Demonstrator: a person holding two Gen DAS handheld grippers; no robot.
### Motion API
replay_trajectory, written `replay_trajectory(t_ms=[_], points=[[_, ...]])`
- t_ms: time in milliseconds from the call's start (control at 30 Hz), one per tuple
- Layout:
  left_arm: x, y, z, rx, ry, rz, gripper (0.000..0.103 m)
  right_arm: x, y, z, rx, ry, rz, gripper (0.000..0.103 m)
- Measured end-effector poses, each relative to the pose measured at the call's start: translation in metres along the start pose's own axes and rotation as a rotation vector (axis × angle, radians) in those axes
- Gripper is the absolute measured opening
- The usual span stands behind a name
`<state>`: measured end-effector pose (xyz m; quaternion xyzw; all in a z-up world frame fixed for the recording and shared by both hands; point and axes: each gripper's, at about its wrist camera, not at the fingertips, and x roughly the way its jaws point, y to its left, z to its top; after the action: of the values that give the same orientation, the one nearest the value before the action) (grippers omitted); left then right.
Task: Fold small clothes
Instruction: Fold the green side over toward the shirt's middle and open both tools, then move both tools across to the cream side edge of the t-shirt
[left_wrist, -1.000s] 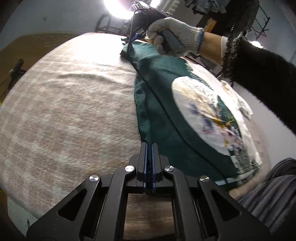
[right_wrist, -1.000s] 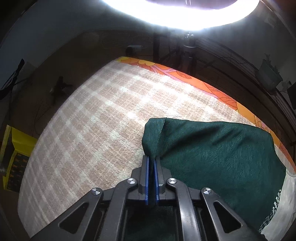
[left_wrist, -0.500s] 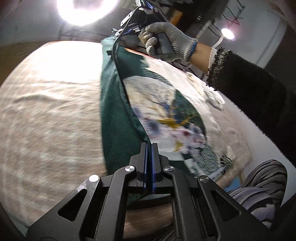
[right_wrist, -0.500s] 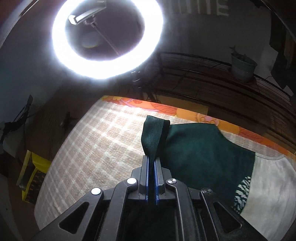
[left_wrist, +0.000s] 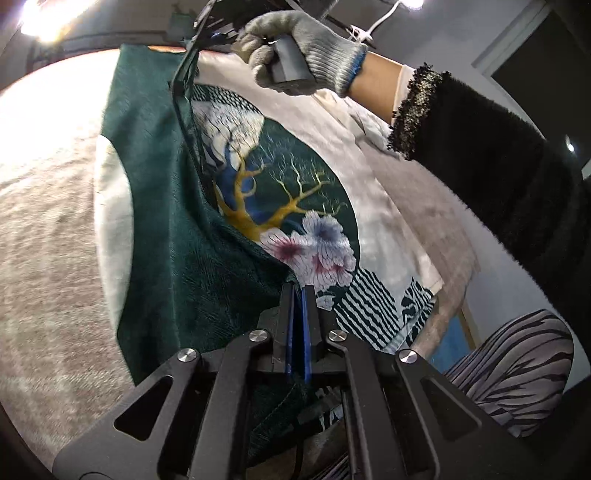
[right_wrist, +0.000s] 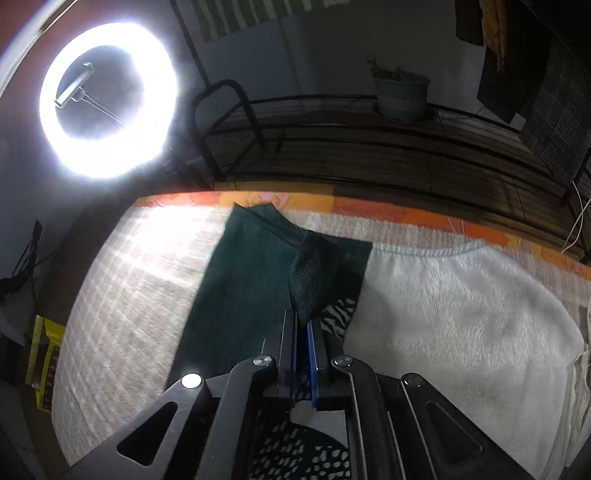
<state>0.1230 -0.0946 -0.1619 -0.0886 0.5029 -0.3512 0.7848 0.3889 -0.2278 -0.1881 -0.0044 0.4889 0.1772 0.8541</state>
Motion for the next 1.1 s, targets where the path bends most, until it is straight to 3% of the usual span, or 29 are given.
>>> replay_trajectory(t_ms=[133, 167, 200, 233, 267, 300, 400, 667, 867, 1100], points=[[0.002, -0.002, 0.001, 0.038, 0.031, -0.012, 0.001, 0.011, -0.015, -0.008, -0.001, 0.021, -0.084, 0.012], [0.008, -0.006, 0.003, 0.047, 0.041, -0.017, 0.003, 0.011, -0.02, -0.009, 0.008, 0.028, -0.111, 0.027], [0.01, -0.008, 0.004, 0.062, 0.055, -0.022, 0.016, 0.009, -0.026, -0.01, 0.013, 0.027, -0.135, 0.037], [0.011, -0.012, 0.005, 0.074, 0.066, -0.033, 0.027, 0.007, -0.03, -0.011, 0.015, 0.024, -0.153, 0.039], [0.013, -0.016, 0.005, 0.089, 0.073, -0.046, 0.048, 0.002, -0.034, -0.011, 0.018, 0.018, -0.165, 0.04], [0.013, -0.021, 0.006, 0.105, 0.073, -0.053, 0.054, -0.004, -0.041, -0.012, 0.024, 0.011, -0.178, 0.043], [0.007, -0.036, 0.008, 0.17, 0.069, -0.067, 0.055, -0.026, -0.06, -0.018, 0.056, -0.024, -0.197, 0.057], [-0.036, -0.056, 0.013, 0.228, 0.006, -0.131, 0.055, -0.109, -0.107, -0.06, 0.123, -0.111, -0.238, 0.062], [-0.078, -0.062, 0.019, 0.263, -0.045, -0.1, 0.055, -0.179, -0.123, -0.09, 0.173, -0.187, -0.261, 0.062], [-0.121, -0.068, 0.033, 0.336, -0.114, 0.038, 0.055, -0.251, -0.12, -0.131, 0.167, -0.257, -0.256, 0.063]])
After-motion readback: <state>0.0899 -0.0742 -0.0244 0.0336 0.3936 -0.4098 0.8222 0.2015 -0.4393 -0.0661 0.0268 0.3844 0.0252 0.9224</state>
